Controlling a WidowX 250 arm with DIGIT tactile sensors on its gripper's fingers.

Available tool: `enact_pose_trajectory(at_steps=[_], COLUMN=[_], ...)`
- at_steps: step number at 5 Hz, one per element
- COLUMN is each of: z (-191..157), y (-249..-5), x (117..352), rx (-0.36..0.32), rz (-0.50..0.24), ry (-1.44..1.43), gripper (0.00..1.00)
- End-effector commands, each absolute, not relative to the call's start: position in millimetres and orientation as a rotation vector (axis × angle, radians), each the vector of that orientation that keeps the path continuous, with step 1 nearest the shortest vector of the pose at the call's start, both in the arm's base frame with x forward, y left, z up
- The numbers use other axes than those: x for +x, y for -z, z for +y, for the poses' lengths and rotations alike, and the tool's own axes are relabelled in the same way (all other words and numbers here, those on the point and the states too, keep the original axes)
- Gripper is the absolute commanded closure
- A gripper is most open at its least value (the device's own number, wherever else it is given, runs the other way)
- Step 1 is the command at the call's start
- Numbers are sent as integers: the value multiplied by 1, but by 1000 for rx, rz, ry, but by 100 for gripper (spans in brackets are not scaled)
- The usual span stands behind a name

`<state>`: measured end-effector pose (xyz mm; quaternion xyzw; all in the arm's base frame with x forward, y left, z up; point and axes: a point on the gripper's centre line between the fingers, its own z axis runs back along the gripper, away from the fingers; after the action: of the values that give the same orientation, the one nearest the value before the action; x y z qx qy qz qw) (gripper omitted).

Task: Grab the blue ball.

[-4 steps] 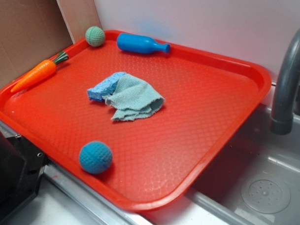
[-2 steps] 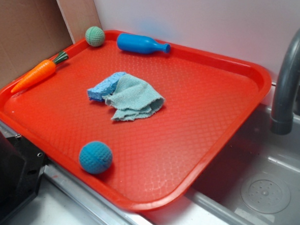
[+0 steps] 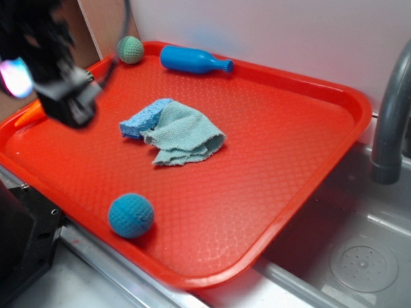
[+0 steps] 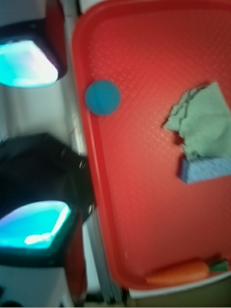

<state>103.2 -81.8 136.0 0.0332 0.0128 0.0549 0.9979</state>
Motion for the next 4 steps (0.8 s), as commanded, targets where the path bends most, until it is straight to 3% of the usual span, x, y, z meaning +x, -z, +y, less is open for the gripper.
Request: enact_pose_trajectory(at_steps=[1,2,3,4], z=[-118,-117,-119,-117], y=[-69,-52,-31,-27], x=[108,117,124,122], rx=[-22,-35,-38,-43], rz=[16,2,50,75], ry=[-35,-4,35,43], gripper=[0,0,0,100])
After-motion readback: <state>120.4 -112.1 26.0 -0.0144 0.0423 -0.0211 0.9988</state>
